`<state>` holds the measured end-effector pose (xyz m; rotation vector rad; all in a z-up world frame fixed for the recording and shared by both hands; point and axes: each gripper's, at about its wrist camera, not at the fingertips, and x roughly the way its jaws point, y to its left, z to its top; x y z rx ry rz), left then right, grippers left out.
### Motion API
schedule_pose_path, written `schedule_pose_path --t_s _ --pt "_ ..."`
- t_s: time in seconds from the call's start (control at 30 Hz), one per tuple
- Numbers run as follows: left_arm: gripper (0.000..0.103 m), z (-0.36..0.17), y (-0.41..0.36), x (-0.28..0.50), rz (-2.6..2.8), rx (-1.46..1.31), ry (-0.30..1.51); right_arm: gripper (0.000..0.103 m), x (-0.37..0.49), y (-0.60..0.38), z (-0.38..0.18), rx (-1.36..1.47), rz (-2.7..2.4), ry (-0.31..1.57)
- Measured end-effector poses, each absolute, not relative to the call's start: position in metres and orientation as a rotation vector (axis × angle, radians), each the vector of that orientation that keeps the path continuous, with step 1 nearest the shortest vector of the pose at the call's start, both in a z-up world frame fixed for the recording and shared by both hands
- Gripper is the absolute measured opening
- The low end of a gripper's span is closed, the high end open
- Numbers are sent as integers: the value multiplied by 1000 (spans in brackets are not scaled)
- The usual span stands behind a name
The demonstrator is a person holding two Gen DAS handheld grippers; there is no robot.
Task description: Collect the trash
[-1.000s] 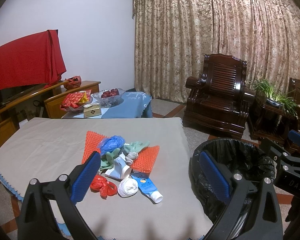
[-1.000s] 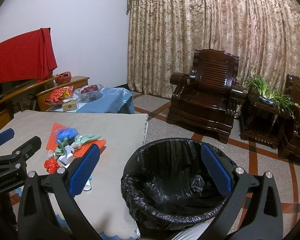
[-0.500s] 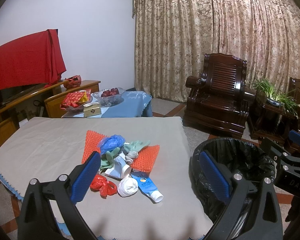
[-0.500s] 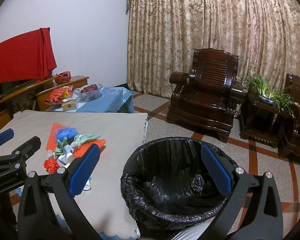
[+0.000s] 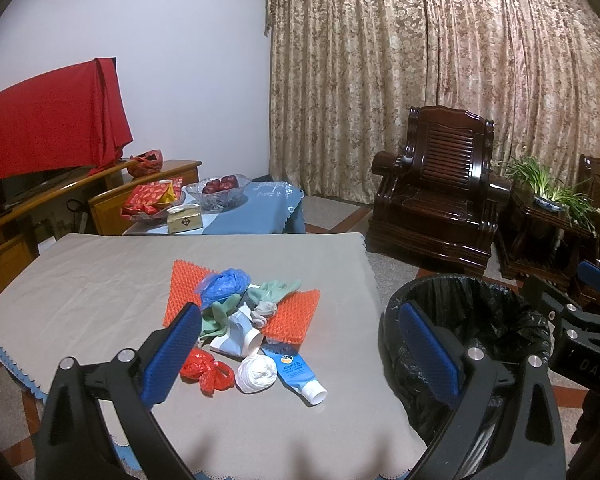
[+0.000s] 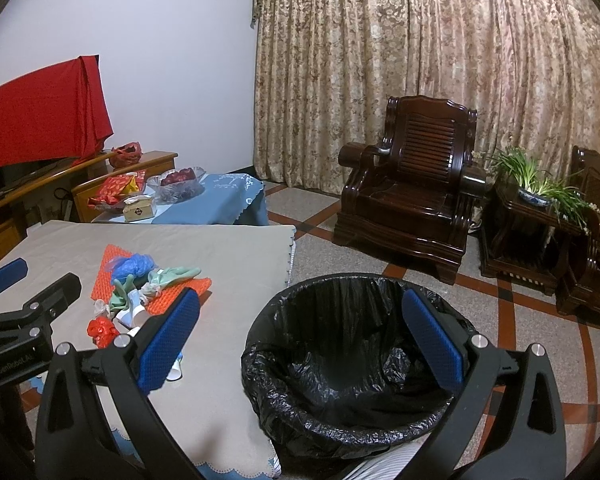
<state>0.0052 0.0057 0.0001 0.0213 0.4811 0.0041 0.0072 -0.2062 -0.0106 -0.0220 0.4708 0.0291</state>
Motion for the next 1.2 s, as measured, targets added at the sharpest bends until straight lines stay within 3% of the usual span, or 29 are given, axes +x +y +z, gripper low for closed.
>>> schedule_pose_path --t_s 0.6,1.2 --pt "97 -14 27 7 22 13 487 98 15 -201 -10 -26 44 476" --pt "97 -58 151 62 249 -30 514 98 106 -108 -72 -65 193 574"
